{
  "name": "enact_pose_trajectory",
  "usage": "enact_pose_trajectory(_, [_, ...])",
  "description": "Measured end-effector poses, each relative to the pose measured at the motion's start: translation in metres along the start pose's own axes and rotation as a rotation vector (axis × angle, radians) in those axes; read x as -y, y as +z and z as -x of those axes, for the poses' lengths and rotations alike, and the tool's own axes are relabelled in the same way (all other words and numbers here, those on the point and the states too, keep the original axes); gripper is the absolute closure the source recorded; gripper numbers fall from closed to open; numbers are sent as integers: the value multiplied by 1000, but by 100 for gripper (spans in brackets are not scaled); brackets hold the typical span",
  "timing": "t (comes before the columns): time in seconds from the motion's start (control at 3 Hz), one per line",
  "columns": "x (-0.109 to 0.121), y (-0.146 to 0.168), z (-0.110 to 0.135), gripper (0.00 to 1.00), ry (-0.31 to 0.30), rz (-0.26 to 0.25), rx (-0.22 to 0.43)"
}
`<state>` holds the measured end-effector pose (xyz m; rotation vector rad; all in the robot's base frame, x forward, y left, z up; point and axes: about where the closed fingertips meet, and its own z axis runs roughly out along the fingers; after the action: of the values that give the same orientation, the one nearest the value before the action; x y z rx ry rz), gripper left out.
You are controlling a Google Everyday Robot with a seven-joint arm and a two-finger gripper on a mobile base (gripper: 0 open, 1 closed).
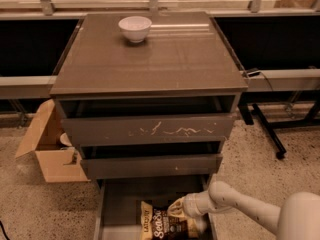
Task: Pick brown chip bag from bottom drawer and place on counter
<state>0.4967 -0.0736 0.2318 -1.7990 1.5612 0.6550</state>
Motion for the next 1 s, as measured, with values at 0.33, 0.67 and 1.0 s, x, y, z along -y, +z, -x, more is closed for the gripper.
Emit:
enact_pose_trajectory(0.33, [-2, -41, 26, 97, -50, -68, 67])
enact_pose_trajectory(0.67, [0, -52, 33, 74, -54, -71, 88])
enact_pose_trajectory(1.0, [3, -42, 22, 51, -20, -36, 79])
